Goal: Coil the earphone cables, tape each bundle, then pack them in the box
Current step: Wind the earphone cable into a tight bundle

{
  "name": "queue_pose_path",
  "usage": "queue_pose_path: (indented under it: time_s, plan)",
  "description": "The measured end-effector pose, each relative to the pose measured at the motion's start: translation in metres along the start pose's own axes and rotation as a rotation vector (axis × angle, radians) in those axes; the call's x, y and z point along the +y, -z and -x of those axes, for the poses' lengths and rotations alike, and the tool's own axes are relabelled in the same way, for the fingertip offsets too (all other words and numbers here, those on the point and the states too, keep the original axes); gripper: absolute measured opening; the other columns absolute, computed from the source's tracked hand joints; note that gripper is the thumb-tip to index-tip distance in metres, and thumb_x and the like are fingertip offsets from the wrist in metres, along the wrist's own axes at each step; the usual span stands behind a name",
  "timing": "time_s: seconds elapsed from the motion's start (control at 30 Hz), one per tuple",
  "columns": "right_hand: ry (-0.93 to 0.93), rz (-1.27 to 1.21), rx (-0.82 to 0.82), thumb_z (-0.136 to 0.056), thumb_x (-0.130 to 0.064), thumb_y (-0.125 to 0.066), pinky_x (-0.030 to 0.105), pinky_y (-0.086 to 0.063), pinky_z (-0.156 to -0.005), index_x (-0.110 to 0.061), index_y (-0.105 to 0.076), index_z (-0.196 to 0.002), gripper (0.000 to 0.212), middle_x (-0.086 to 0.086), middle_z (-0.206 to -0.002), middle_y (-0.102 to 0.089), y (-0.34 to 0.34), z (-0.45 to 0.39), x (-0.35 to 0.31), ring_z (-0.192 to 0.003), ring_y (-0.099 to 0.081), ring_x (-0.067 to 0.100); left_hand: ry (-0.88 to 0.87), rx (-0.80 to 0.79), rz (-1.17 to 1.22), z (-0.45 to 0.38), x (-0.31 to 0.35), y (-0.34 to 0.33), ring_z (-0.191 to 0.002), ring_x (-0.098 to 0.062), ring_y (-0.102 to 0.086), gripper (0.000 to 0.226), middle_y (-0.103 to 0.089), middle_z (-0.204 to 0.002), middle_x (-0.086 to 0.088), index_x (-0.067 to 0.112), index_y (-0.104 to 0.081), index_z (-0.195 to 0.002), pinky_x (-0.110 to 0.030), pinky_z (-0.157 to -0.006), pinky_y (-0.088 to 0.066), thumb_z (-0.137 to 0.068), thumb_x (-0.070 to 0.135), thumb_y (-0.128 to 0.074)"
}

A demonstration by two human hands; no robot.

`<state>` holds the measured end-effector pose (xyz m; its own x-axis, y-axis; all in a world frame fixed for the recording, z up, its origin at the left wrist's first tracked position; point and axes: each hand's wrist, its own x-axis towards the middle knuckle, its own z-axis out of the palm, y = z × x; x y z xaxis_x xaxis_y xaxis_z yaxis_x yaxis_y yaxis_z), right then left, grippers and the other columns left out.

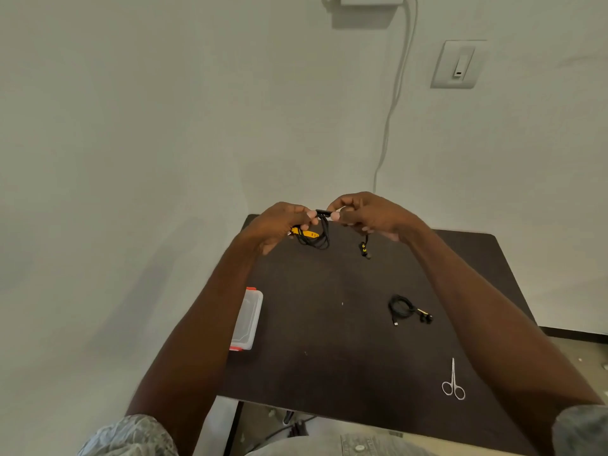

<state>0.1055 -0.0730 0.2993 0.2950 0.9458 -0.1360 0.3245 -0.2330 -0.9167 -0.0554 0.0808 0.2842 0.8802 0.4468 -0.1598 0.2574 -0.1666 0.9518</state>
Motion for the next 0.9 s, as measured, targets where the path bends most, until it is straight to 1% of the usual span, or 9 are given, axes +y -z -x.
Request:
queue_pose_path:
  time_s: [0.1, 0.17, 0.27, 0.33, 0.43, 0.53, 0.6, 0.73, 0.9]
  plan:
    - [0.021, 0.008, -0.008, -0.096, -0.016, -0.058, 0.02, -0.032, -0.054, -0.008, -0.071, -0.095, 0.015, 0.007, -0.069, -0.048, 0.007, 0.003, 0.0, -0.055, -0.037, 0.009, -0.006, -0.042, 0.204, 0.0, -0.006, 0.003, -0.065, -0.008, -0.049, 0.022, -0.056, -0.074, -0.004, 0.012, -0.072, -0.083, -0.029, -0.073, -0.036, -0.095, 0.023, -0.058]
    - [0.046, 0.116, 0.01, -0.096, -0.015, -0.058, 0.018, -0.04, -0.064, -0.012, -0.072, -0.09, 0.015, -0.002, -0.073, -0.059, 0.007, 0.004, -0.005, -0.062, -0.048, 0.005, -0.005, -0.077, 0.283, 0.0, -0.008, 0.004, -0.065, -0.008, -0.048, 0.023, -0.054, -0.069, -0.001, 0.009, -0.07, -0.086, -0.028, -0.073, -0.036, -0.097, 0.022, -0.055]
    - [0.14, 0.399, 0.063, -0.095, -0.019, -0.061, 0.022, -0.037, -0.077, -0.019, -0.072, -0.088, 0.013, -0.009, -0.087, -0.062, 0.005, -0.001, -0.006, -0.081, -0.054, 0.005, -0.007, -0.112, 0.434, 0.002, -0.006, 0.002, -0.06, -0.005, -0.048, 0.021, -0.05, -0.073, -0.003, 0.005, -0.067, -0.089, -0.022, -0.066, -0.043, -0.098, 0.017, -0.052]
    - [0.239, 0.536, 0.143, -0.092, -0.019, -0.064, 0.018, -0.033, -0.078, -0.015, -0.075, -0.092, 0.011, -0.001, -0.095, -0.058, 0.001, -0.006, -0.004, -0.088, -0.05, 0.008, -0.013, -0.128, 0.506, 0.004, -0.004, 0.001, -0.059, -0.005, -0.048, 0.021, -0.05, -0.07, -0.002, 0.004, -0.065, -0.089, -0.019, -0.062, -0.045, -0.099, 0.014, -0.049]
    - [0.24, 0.526, 0.261, -0.09, -0.014, -0.065, 0.019, -0.035, -0.071, -0.005, -0.075, -0.093, 0.014, 0.01, -0.091, -0.061, -0.01, -0.008, -0.006, -0.08, -0.051, 0.01, -0.013, -0.145, 0.577, 0.006, -0.003, -0.002, -0.059, -0.005, -0.047, 0.021, -0.053, -0.068, 0.002, 0.004, -0.061, -0.089, -0.02, -0.062, -0.046, -0.1, 0.011, -0.046]
    - [0.118, 0.366, 0.317, -0.085, -0.006, -0.064, 0.025, -0.042, -0.065, -0.005, -0.076, -0.086, 0.012, 0.015, -0.083, -0.069, -0.024, -0.008, -0.004, -0.07, -0.057, 0.018, -0.014, -0.156, 0.575, 0.008, -0.002, -0.006, -0.059, -0.006, -0.045, 0.023, -0.052, -0.061, 0.004, 0.005, -0.059, -0.086, -0.02, -0.063, -0.045, -0.101, 0.012, -0.044]
    - [0.056, 0.072, 0.316, -0.081, 0.002, -0.062, 0.025, -0.048, -0.06, 0.003, -0.073, -0.08, 0.011, 0.023, -0.075, -0.067, -0.032, -0.006, -0.002, -0.059, -0.056, 0.017, -0.017, -0.122, 0.565, 0.009, -0.001, -0.008, -0.057, -0.005, -0.046, 0.023, -0.051, -0.059, 0.005, 0.004, -0.059, -0.086, -0.018, -0.062, -0.044, -0.101, 0.011, -0.043]
    - [-0.1, -0.441, 0.258, -0.085, 0.003, -0.064, 0.024, -0.053, -0.055, 0.002, -0.068, -0.084, 0.005, 0.011, -0.072, -0.066, -0.035, -0.004, 0.001, -0.061, -0.062, 0.016, -0.021, -0.029, 0.426, 0.007, -0.002, -0.01, -0.059, -0.007, -0.05, 0.025, -0.051, -0.057, 0.005, 0.006, -0.063, -0.083, -0.024, -0.069, -0.043, -0.1, 0.015, -0.047]
    - [-0.283, -0.788, 0.073, -0.085, -0.01, -0.056, 0.036, -0.054, -0.078, -0.006, -0.065, -0.093, 0.013, 0.011, -0.09, -0.071, -0.029, -0.006, 0.01, -0.079, -0.067, 0.021, -0.057, 0.088, 0.249, 0.006, -0.002, -0.019, -0.06, -0.005, -0.06, 0.028, -0.058, -0.056, 0.007, 0.006, -0.061, -0.075, -0.022, -0.072, -0.048, -0.099, 0.015, -0.051]
